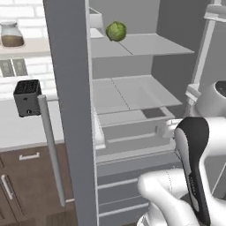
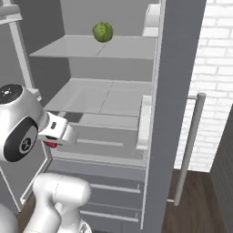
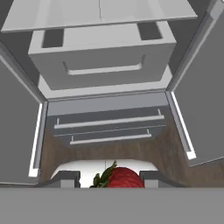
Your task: Take the strawberry from the fridge and place it on top of the pancake, located on the dining counter.
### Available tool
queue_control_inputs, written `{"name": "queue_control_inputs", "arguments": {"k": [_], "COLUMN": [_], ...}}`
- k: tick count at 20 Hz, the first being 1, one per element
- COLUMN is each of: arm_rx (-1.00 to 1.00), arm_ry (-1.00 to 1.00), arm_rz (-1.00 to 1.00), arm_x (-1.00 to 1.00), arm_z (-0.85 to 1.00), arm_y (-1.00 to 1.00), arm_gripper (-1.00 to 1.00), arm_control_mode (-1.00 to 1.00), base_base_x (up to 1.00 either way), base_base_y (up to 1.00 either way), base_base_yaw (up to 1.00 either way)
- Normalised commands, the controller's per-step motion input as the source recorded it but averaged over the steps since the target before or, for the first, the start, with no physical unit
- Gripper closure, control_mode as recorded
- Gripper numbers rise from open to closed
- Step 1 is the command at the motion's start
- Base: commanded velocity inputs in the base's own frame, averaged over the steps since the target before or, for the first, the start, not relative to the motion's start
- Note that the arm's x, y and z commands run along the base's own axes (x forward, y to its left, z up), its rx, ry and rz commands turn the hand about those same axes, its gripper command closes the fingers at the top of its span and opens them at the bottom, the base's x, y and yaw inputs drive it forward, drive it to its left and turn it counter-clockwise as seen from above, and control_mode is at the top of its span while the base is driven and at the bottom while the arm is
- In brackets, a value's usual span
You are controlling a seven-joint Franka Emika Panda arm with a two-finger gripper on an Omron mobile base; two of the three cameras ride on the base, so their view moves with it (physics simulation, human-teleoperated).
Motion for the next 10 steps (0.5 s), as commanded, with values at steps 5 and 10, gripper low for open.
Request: {"name": "queue_control_inputs", "arguments": {"k": [5,10], "arm_rx": [0.00,0.00], "arm_ry": [0.00,0.00], "arm_rz": [0.00,0.00], "arm_x": [0.00,0.00], "arm_z": [0.00,0.00], "arm_y": [0.00,0.00], "arm_gripper": [1.00,1.00], "arm_control_mode": [1.00,1.00], "base_base_x": [-0.76,-0.66], "base_base_y": [-0.13,0.00], "base_base_yaw": [-0.50,-0.75]}}
